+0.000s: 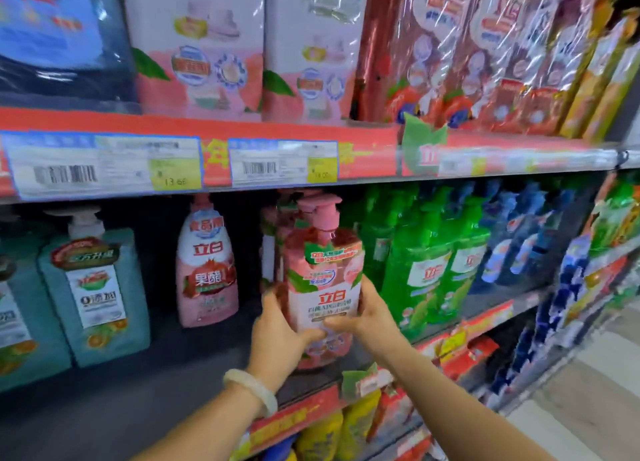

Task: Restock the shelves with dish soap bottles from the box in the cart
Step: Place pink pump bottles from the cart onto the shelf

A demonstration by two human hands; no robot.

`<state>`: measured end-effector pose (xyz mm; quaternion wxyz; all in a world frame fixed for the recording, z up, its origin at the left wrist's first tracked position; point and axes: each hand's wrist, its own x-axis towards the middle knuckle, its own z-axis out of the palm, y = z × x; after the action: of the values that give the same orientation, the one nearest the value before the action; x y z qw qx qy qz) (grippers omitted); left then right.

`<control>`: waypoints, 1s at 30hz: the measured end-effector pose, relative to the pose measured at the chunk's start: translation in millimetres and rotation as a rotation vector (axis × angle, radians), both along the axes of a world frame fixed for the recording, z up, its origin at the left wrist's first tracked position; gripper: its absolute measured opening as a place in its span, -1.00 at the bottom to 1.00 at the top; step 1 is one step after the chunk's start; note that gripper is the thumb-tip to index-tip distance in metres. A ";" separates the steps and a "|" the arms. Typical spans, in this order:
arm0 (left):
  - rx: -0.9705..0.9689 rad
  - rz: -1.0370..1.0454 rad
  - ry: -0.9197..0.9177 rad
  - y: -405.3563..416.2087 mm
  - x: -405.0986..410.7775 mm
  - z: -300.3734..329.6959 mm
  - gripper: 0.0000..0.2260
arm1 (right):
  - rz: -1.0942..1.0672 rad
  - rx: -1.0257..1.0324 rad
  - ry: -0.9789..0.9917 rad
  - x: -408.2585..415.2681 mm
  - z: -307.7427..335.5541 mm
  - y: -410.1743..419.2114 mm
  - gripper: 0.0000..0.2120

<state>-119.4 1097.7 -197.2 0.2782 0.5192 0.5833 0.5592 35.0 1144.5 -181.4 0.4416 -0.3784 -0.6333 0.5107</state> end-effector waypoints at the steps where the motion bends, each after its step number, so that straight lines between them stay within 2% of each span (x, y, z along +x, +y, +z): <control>1: -0.009 0.012 -0.001 5.1 4.7 -1.4 -0.25 | 0.023 -0.006 -0.004 3.8 -3.7 9.7 -0.30; 7: -0.018 0.079 0.019 24.8 23.0 -21.7 -0.24 | 0.107 0.001 -0.027 20.9 -28.4 44.3 -0.31; 16: -0.055 0.024 0.003 25.1 23.4 -35.2 -0.16 | 0.158 0.007 -0.134 28.0 -56.3 42.8 -0.34; 30: -0.086 0.039 0.017 23.4 31.9 -29.0 -0.15 | 0.165 0.049 -0.181 30.8 -52.9 42.7 -0.34</control>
<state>-87.5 1121.1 -226.2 0.2843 0.5000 0.6194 0.5343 65.8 1187.2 -234.4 0.3485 -0.3587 -0.7116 0.4934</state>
